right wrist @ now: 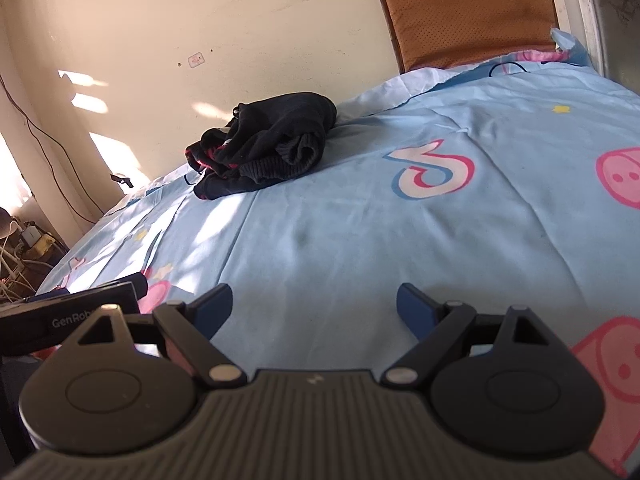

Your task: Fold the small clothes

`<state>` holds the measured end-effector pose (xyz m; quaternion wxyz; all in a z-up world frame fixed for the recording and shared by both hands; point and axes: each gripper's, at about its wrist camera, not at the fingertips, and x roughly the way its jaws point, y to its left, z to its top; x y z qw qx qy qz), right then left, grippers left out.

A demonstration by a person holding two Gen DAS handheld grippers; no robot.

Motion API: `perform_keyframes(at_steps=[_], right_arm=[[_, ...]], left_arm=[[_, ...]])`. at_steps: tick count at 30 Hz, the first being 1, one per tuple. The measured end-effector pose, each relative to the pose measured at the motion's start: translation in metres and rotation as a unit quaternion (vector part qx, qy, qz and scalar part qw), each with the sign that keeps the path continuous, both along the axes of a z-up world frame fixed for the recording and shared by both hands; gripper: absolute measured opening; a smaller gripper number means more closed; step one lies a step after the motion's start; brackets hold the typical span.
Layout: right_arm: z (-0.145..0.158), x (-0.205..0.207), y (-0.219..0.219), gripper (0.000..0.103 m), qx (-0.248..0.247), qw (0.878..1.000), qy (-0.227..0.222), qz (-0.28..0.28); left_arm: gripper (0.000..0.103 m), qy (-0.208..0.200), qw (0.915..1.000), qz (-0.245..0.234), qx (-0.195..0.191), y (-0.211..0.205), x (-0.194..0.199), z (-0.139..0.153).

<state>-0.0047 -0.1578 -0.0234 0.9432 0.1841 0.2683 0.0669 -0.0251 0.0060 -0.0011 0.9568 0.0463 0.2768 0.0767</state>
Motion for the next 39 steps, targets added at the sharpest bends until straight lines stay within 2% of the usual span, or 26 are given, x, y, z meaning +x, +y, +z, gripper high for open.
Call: perform_keyframes(at_steps=[8,14,39], right_arm=[[-0.001,0.002,0.001,0.091,-0.007,1.000,-0.001,-0.006],[-0.002,0.002,0.000,0.091,-0.004,1.000,0.000,-0.008],[0.002,-0.006,0.001,0.091,0.004,1.000,-0.010,-0.015]], left_arm=[[0.103,0.031,0.9992,-0.015,-0.020,-0.001,0.012,-0.007],[0.103,0.046,0.9986,-0.018,-0.017,-0.006,0.014,-0.010],[0.103,0.044,0.9988,-0.020,-0.011,-0.007,0.006,-0.009]])
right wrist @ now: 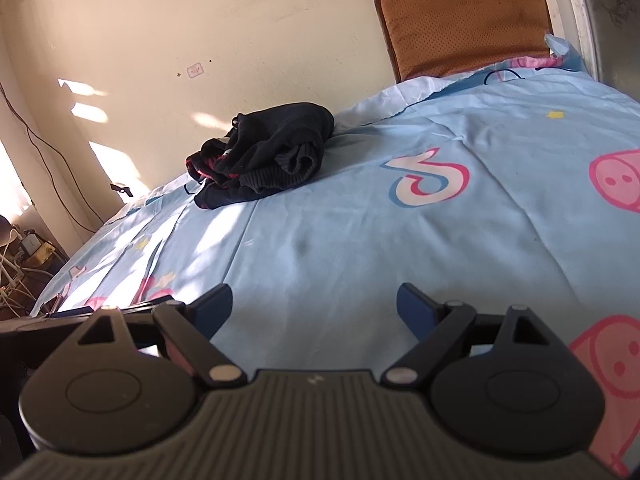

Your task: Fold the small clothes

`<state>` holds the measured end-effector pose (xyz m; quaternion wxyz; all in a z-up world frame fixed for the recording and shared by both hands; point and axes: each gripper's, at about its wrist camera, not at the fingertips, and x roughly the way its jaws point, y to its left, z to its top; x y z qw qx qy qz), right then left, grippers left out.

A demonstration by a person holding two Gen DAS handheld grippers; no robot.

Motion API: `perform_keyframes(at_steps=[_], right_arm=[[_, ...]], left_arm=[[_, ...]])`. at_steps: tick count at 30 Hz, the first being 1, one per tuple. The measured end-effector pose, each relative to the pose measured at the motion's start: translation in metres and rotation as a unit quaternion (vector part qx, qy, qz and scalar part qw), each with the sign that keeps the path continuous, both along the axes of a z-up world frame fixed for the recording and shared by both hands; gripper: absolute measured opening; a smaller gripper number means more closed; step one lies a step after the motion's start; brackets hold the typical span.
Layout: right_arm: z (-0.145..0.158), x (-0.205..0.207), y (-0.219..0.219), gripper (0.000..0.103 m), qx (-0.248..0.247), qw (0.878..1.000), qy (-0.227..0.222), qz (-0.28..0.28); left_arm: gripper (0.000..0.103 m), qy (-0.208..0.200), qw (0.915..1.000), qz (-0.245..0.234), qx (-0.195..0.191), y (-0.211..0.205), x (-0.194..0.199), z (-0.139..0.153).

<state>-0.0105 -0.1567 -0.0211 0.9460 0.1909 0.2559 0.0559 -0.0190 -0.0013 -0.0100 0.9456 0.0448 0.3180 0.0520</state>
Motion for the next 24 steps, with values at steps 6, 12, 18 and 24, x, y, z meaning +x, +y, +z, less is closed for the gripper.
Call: perform_keyframes(at_steps=[6,12,18,24], right_arm=[[0.0005,-0.0016,-0.0002,0.091,0.003,1.000,0.001,-0.003],[0.0007,-0.0015,-0.0001,0.091,0.004,1.000,0.001,-0.001],[0.0008,-0.0017,-0.0008,0.091,0.005,1.000,0.002,-0.001],[0.0008,-0.0017,-0.0006,0.091,0.005,1.000,0.002,-0.001]], left_arm=[[0.103,-0.002,1.0000,-0.006,0.004,-0.0017,-0.0028,0.0000],[0.103,0.000,1.0000,-0.001,0.006,-0.0004,-0.0041,0.0003],[0.103,0.004,1.0000,0.000,0.005,-0.0003,-0.0046,0.0004],[0.103,0.008,1.0000,0.001,0.005,-0.0002,-0.0054,-0.0009]])
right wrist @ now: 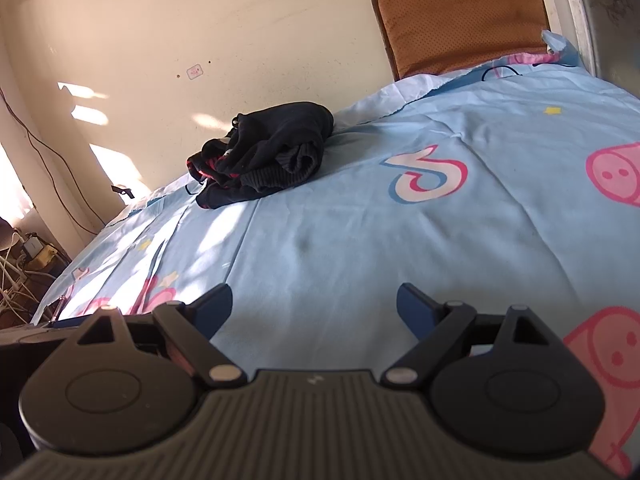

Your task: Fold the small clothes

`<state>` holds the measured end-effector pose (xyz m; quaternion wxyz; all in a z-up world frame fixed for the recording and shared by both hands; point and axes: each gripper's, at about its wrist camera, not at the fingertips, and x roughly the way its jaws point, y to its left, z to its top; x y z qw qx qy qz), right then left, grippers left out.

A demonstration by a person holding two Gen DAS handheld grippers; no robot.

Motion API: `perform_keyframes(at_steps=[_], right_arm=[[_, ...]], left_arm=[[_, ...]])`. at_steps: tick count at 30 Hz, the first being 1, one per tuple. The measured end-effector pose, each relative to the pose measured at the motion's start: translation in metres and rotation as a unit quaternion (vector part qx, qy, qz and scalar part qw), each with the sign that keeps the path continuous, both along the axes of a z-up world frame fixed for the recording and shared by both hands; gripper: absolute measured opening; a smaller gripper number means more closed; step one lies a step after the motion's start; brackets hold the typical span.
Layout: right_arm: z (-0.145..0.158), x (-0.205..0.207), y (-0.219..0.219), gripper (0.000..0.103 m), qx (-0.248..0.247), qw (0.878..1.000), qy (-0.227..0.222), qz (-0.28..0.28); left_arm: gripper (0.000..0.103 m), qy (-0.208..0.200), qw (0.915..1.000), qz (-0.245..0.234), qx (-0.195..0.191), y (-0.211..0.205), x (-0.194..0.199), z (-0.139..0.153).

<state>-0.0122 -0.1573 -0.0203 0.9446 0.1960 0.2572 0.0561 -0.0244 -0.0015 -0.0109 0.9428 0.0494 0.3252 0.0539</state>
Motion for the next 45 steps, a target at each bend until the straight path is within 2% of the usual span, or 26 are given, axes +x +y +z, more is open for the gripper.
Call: perform_keyframes(at_steps=[45], right_arm=[[-0.0035,0.0006,0.0015,0.091,0.009,1.000,0.010,0.002]], left_arm=[[0.103,0.014,0.9999,0.000,0.007,-0.0004,0.0041,-0.0062]])
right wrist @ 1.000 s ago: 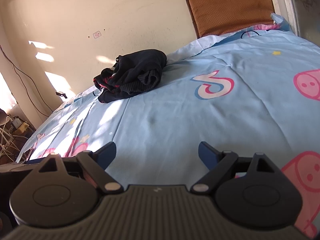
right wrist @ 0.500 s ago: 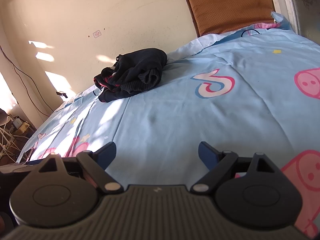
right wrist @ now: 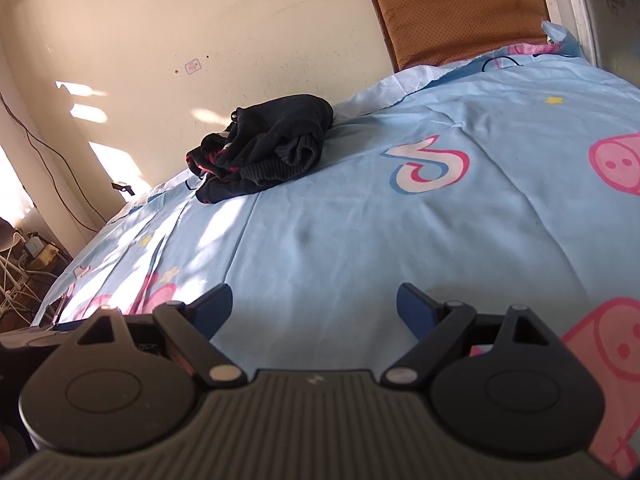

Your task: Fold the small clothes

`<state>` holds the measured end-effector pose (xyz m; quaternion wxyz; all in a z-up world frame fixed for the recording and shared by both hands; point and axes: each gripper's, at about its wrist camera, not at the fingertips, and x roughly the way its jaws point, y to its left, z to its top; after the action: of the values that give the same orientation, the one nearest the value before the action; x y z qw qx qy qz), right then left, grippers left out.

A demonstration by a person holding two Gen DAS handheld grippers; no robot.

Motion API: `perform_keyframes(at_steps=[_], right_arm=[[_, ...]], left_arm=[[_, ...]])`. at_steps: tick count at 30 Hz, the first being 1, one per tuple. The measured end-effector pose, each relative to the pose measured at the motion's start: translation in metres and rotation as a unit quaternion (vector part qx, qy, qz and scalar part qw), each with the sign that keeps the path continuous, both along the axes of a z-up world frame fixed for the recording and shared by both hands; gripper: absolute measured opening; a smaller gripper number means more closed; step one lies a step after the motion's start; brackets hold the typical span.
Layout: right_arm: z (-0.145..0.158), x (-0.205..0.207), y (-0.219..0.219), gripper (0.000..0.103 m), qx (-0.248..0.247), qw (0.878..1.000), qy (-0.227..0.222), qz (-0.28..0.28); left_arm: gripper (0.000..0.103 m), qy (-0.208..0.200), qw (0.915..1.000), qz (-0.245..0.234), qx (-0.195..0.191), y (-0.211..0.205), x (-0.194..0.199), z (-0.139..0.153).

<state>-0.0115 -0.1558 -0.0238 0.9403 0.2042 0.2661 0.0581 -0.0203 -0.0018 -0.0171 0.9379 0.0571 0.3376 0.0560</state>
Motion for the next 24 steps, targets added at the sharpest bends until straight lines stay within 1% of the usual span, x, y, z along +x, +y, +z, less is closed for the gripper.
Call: perform_keyframes(at_steps=[24], right_arm=[[-0.0016,0.0017,-0.0018,0.091,0.001,1.000,0.000,-0.003]], left_arm=[[0.103,0.010,0.9999,-0.007,0.008,-0.0049,0.0046,-0.0041]])
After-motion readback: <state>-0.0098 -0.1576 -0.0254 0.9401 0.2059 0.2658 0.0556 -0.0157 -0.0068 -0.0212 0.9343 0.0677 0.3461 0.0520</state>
